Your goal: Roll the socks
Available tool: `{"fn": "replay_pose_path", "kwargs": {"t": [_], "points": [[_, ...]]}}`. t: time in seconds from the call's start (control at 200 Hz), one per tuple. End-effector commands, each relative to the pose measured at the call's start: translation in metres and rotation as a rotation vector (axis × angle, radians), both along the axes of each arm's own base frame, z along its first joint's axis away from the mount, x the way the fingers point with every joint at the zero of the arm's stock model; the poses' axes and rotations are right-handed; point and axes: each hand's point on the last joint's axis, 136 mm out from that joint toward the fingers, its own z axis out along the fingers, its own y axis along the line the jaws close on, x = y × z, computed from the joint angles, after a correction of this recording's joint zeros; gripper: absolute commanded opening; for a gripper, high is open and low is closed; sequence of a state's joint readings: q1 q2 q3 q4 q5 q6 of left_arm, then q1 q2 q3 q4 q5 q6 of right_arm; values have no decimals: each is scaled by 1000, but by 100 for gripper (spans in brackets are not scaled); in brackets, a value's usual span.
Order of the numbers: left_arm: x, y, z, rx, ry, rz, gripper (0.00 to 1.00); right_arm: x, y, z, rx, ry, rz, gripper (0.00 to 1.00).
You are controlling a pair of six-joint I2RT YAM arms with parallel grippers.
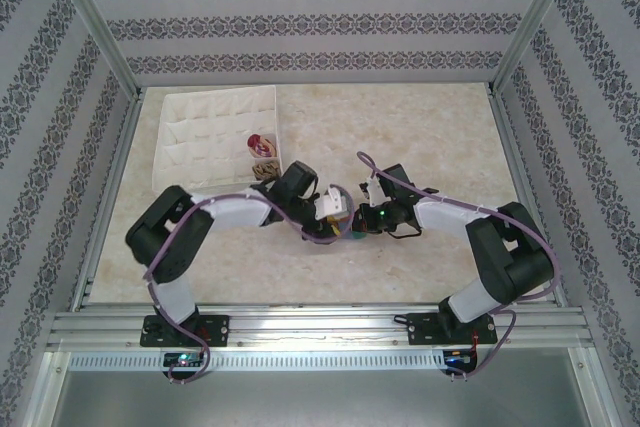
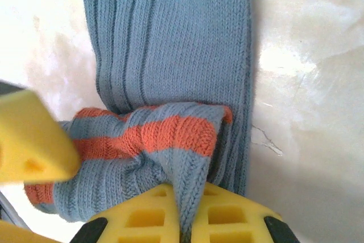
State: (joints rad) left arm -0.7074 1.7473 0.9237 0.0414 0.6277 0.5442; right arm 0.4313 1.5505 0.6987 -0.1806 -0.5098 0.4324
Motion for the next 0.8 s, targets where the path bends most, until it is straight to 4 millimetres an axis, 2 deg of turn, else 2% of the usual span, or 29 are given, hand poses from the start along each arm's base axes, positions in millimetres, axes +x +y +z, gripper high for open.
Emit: {"fn": "replay_pose_path", "kwargs": {"t": [0.0, 0.11, 0.2, 0.51, 0.65, 0.794], "points": [[27, -3, 28, -14, -412, 12, 51, -17, -23, -34, -164, 101, -49, 6], [24, -1, 33, 24, -597, 16, 54, -16, -21, -32, -165, 103, -50, 6], [17, -2, 28, 63, -678, -14, 55, -15, -19, -31, -162, 105, -45, 6], [10, -11, -11, 170, -649, -58, 52, -17, -18, -26, -162, 122, -47, 5], [12, -14, -25, 207, -587, -31, 36, -21, -19, -25, -154, 137, -51, 6], [5, -16, -23, 181, -507, -22, 5, -30, -23, -21, -150, 150, -70, 11]]}}
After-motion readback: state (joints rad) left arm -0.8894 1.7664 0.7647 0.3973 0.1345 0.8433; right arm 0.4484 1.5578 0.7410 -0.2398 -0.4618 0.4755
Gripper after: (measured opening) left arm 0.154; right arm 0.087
